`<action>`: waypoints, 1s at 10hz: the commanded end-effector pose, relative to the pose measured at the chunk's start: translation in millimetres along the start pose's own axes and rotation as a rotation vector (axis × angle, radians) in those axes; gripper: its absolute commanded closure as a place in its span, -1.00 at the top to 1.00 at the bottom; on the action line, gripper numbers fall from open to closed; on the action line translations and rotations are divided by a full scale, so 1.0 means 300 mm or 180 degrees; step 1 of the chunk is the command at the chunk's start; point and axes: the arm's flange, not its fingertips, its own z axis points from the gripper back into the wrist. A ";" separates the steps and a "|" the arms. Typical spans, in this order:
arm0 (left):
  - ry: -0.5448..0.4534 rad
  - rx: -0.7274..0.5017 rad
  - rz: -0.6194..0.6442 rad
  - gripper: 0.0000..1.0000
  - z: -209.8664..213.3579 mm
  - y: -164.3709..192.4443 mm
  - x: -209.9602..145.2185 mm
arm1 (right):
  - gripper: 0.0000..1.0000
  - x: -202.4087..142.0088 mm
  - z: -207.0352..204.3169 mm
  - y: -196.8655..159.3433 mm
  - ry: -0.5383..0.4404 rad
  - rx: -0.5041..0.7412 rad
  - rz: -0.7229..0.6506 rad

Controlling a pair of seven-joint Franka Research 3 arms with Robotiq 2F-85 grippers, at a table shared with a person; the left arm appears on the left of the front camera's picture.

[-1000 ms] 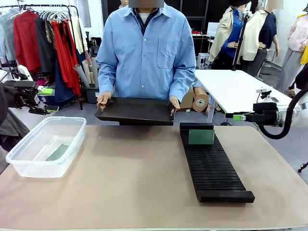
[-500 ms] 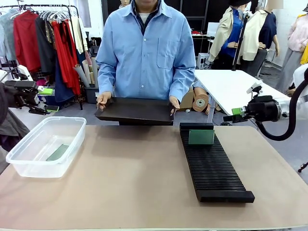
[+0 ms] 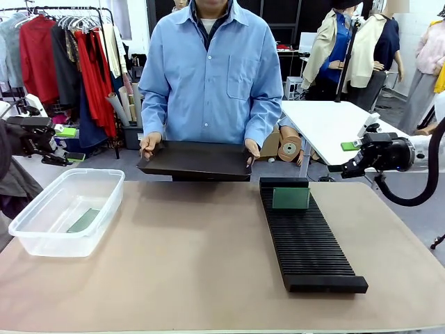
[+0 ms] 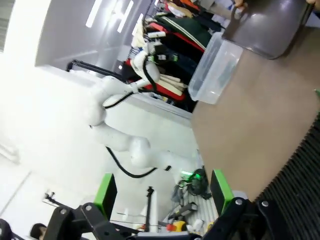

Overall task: Sort PCBs into racks and boxes based on the side picked up.
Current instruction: If the short side of the Blank PCB is picked up, insert it into the PCB Rack ; if the long side is picked up, place it in the Organizing box.

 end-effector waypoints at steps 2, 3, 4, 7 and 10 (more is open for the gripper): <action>0.0000 -0.0007 -0.0011 1.00 0.001 -0.008 -0.001 | 1.00 0.000 -0.039 0.024 -0.0252 0.0235 -0.0181; 0.0000 -0.0007 -0.0011 1.00 0.001 -0.008 -0.001 | 1.00 -0.002 -0.044 0.021 -0.0190 0.0123 -0.0178; 0.0000 -0.0007 -0.0011 1.00 0.001 -0.008 -0.001 | 1.00 -0.005 -0.013 0.002 -0.0140 0.0185 -0.0098; 0.0000 -0.0007 -0.0011 1.00 0.001 -0.008 -0.001 | 1.00 -0.005 -0.013 0.002 -0.0140 0.0185 -0.0098; 0.0000 -0.0007 -0.0011 1.00 0.001 -0.008 -0.001 | 1.00 -0.005 -0.013 0.002 -0.0140 0.0185 -0.0098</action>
